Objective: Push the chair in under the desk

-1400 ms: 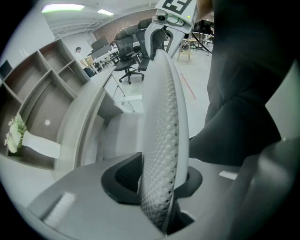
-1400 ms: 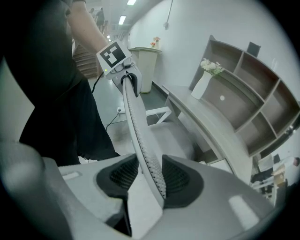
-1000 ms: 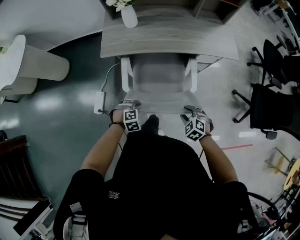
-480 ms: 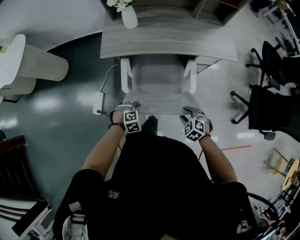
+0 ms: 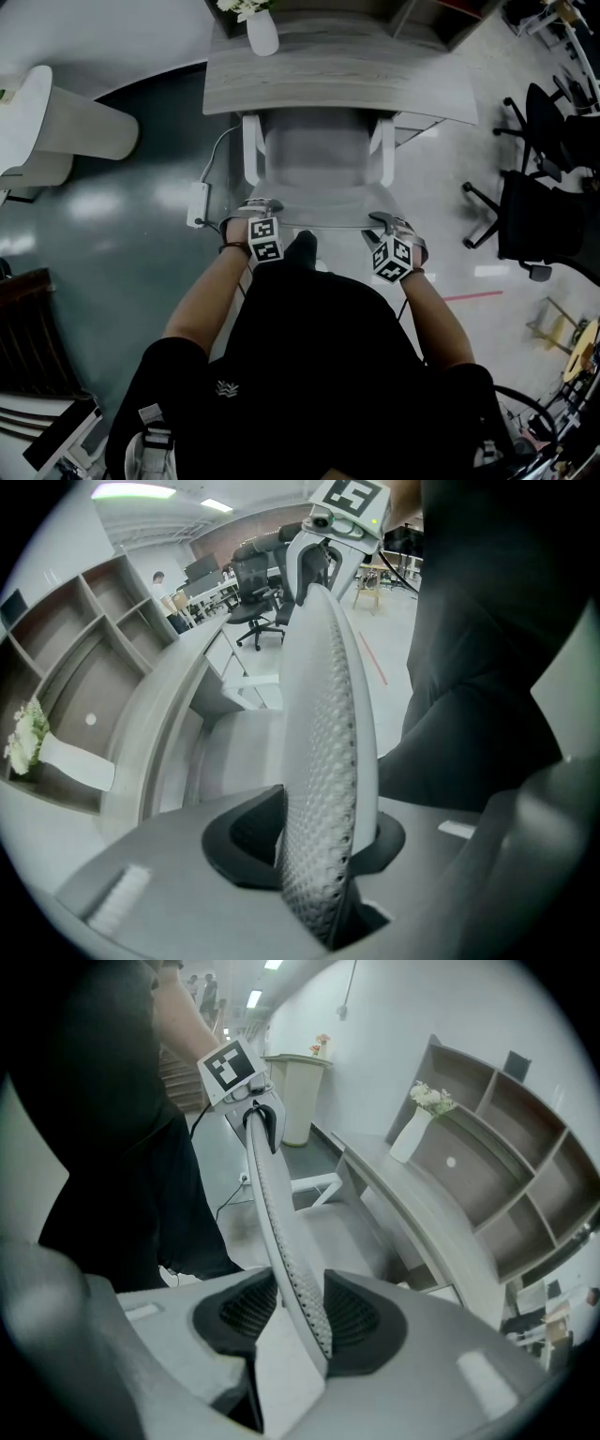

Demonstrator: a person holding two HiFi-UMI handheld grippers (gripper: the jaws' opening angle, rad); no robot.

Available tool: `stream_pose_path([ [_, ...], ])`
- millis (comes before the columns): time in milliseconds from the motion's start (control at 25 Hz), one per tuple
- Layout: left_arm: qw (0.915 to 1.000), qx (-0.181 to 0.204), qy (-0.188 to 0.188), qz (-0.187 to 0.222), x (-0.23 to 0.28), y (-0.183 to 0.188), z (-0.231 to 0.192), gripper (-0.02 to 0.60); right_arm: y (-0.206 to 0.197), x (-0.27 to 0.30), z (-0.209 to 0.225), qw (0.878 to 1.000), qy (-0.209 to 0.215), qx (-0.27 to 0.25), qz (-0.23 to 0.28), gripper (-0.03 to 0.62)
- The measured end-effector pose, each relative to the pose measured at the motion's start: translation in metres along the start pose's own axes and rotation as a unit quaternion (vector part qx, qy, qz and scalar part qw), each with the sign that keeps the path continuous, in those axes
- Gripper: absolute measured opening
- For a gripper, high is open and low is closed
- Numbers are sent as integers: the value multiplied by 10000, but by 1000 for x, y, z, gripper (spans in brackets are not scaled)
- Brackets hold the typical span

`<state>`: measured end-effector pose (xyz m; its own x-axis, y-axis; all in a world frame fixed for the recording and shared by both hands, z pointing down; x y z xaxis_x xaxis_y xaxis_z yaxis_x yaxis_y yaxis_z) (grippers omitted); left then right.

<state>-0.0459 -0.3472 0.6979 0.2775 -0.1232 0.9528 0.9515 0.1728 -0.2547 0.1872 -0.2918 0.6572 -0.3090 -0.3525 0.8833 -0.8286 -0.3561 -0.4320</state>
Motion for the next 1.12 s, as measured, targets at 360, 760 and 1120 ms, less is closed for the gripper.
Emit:
stream_pose_path([
  [360, 9999, -38, 103, -9, 0, -6, -10, 121, 7, 6, 9, 10000, 17, -77, -1, 156],
  [760, 9999, 3, 101, -12, 6, -9, -53, 121, 19, 19, 45, 9999, -150, -10, -34, 158],
  [1120, 9999, 27, 149, 40, 11, -11, -86, 121, 28, 31, 75, 9998, -175, -10, -84, 158],
])
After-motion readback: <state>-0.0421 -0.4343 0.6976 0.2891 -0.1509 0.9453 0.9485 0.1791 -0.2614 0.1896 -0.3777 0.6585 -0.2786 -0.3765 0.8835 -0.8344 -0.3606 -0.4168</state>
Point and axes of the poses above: the fingertips, and each gripper's own axes: x forward along the fingers, z to its right, y out of its top, the point moved 5 cm from there along -x, backward along the fingers
